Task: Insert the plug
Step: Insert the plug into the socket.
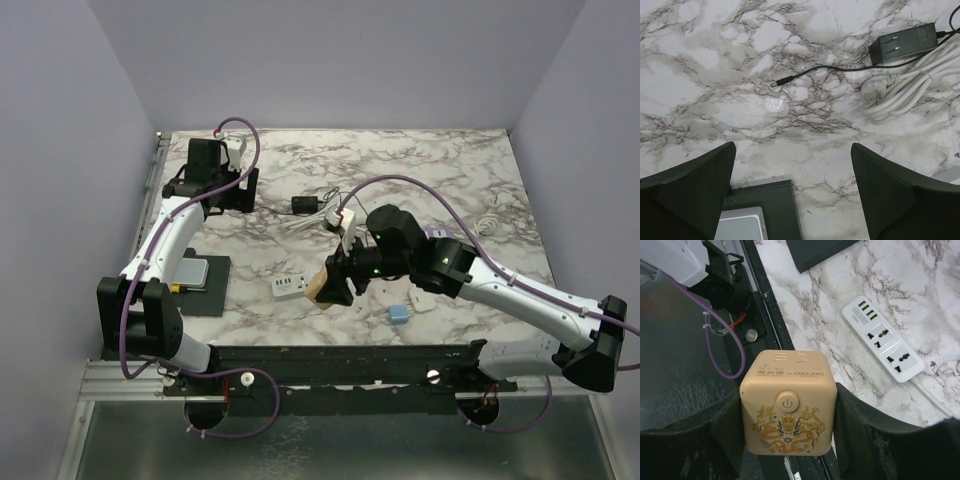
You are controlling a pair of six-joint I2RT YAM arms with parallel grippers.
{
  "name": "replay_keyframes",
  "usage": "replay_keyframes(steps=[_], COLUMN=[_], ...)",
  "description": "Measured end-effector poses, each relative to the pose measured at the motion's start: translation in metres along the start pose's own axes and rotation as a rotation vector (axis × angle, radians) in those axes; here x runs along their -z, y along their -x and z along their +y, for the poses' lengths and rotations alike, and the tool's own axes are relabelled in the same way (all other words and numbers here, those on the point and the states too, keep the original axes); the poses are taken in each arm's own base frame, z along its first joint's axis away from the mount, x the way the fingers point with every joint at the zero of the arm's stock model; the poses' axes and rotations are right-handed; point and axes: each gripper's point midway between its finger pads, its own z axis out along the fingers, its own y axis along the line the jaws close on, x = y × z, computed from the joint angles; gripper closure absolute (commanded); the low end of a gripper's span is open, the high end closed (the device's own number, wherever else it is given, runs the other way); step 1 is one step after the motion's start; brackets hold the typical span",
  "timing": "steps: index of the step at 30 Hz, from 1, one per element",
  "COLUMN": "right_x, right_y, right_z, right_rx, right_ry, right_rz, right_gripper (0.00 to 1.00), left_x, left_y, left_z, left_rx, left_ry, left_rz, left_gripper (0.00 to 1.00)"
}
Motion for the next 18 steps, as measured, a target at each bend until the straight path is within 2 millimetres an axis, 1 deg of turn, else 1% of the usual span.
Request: replay_keyframes(steps=[2, 5, 7, 10, 12, 13, 15, 18], right_x=[-0.003, -0.014, -0.025, -0.047, -0.058, -0.060, -0.061, -0.054], right_y=[-0.002, -0.008, -0.012, -0.018, -0.025, -0.029, -0.035, -0.038], right_z=[-0.004, -0.021, -0.036, -0.060, -0.070, -0.073, -0.073, -0.057], right_rx=[-0.011, -0.072, -0.131, -0.214, -0.249, -0.259, -0.260, -0.222], right_ry=[-0.017, -0.105, -0.187, -0.309, -0.354, -0.365, -0.356, -0.258], right_rz=[0.007, 0.044, 0.092, 0.161, 0.191, 0.203, 0.211, 0.159], right_gripper=[1.00, 0.99, 1.00, 1.00, 0.99, 0.99, 0.99, 0.99], left_x=[0.000, 0.000, 0.000, 0.000, 0.000, 0.000, 0.000, 0.000], left_y=[0.000, 0.000, 0.000, 0.000, 0.000, 0.000, 0.000, 0.000], left_z=[0.000, -0.001, -0.001, -0.001, -0.001, -0.001, -0.001, -0.001], left_rx=[0.000, 0.000, 0.000, 0.000, 0.000, 0.000, 0.000, 0.000], left_ry=[-0.002, -0.003, -0.004, -0.006, -0.006, -0.006, -0.006, -0.006], left_rz=[0.000, 0.000, 0.000, 0.000, 0.000, 0.000, 0.000, 0.000], left_gripper=[0.01, 0.01, 0.01, 0.01, 0.01, 0.01, 0.01, 0.01])
